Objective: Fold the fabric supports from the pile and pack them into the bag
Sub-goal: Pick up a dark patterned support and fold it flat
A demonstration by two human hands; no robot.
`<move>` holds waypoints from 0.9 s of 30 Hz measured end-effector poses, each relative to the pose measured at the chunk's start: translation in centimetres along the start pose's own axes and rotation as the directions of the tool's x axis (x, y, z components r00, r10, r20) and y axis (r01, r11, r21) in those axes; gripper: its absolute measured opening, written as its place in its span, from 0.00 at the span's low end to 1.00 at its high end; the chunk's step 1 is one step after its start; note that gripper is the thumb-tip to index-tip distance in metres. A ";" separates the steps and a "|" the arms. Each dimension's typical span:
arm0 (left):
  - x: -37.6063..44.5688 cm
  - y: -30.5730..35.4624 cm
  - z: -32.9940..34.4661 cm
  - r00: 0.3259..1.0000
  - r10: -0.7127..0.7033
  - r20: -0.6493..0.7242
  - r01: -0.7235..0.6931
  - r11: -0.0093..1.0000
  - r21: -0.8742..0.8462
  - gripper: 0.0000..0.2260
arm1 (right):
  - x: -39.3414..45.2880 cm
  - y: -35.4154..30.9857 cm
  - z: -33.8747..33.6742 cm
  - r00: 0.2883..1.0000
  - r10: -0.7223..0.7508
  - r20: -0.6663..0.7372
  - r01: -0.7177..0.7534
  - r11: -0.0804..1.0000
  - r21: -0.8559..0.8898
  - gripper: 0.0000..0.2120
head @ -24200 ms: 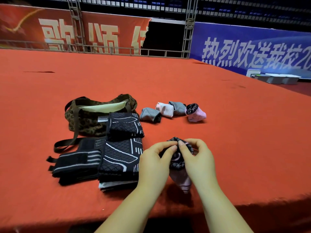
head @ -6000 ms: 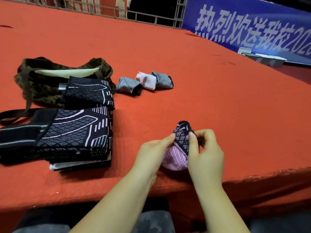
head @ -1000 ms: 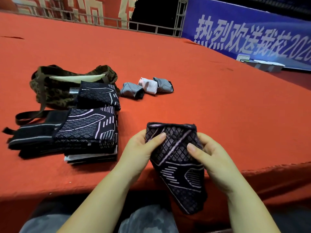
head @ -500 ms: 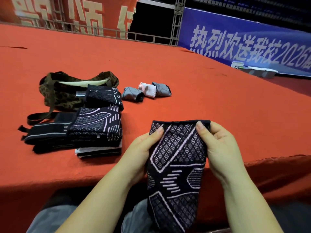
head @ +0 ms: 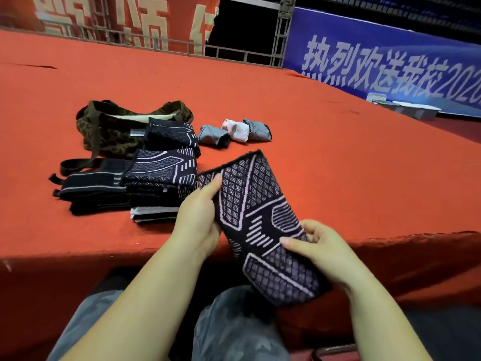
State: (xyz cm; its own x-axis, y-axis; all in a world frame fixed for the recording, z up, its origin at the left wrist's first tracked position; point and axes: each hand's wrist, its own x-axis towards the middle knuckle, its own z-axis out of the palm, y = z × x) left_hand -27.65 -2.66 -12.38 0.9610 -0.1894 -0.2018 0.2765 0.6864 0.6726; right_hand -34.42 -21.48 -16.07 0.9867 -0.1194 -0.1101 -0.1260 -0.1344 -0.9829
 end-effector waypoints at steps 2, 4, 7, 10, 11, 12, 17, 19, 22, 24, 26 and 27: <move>0.6 -0.3 -0.3 0.996 0.085 -0.014 -0.083 0.989 0.125 0.08 | 1.0 -1.3 -1.3 0.994 -0.035 -0.103 0.021 0.990 -0.139 0.11; 1.2 -0.7 -0.7 0.993 0.120 0.012 -0.119 0.955 0.271 0.12 | 2.1 -3.0 -2.7 0.987 -0.092 -0.131 0.038 0.929 -0.367 0.09; 2.5 -1.3 -1.2 0.995 0.102 0.019 -0.098 0.874 0.477 0.15 | 3.9 -5.9 -4.9 0.998 -0.024 -0.058 -0.013 0.817 -0.577 0.09; 3.8 -2.1 -1.2 0.985 0.165 -0.054 -0.092 0.763 0.640 0.15 | 6.6 -7.9 -6.3 0.997 0.078 -0.009 -0.060 0.676 -0.734 0.10; 4.2 -2.4 -1.2 0.977 0.203 -0.060 -0.105 0.708 0.698 0.15 | 7.7 -8.1 -6.4 0.997 0.070 -0.016 -0.056 0.623 -0.780 0.10; 4.5 -2.7 -1.2 0.971 0.233 -0.055 -0.111 0.641 0.760 0.15 | 8.9 -8.1 -6.3 0.999 0.034 -0.031 -0.045 0.577 -0.816 0.11; 6.3 -4.5 -2.0 0.981 0.194 -0.020 -0.008 0.138 0.990 0.17 | 12.5 -4.4 -5.9 0.981 -0.130 -0.145 -0.075 0.436 -0.897 0.21; 7.1 -5.1 -2.4 0.980 0.199 -0.024 0.016 0.042 0.999 0.18 | 12.5 -1.8 -6.6 0.963 -0.123 -0.240 -0.144 0.517 -0.844 0.27; 8.5 -5.4 -2.5 0.982 0.176 -0.064 0.053 0.065 0.996 0.21 | 11.6 1.5 -7.8 0.882 -0.126 -0.454 -0.274 0.647 -0.712 0.26; 9.6 -5.6 -2.3 0.981 0.161 -0.106 0.092 0.090 0.992 0.21 | 11.0 3.0 -8.2 0.822 -0.127 -0.555 -0.336 0.680 -0.652 0.21; 10.5 -5.8 -2.1 0.972 0.196 -0.133 0.111 0.123 0.986 0.14 | 11.0 4.1 -8.6 0.810 -0.143 -0.569 -0.278 0.760 -0.588 0.15; 10.9 -5.9 -2.0 0.964 0.227 -0.137 0.104 0.150 0.983 0.11 | 11.2 4.3 -8.6 0.817 -0.149 -0.557 -0.224 0.808 -0.545 0.12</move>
State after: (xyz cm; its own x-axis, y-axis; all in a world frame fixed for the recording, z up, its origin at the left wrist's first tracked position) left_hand -18.81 -7.35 -19.98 0.9878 0.0691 -0.1398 0.1528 -0.6069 0.7799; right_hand -24.82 -31.88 -20.27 0.7676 -0.6257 0.1386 -0.3789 -0.6175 -0.6893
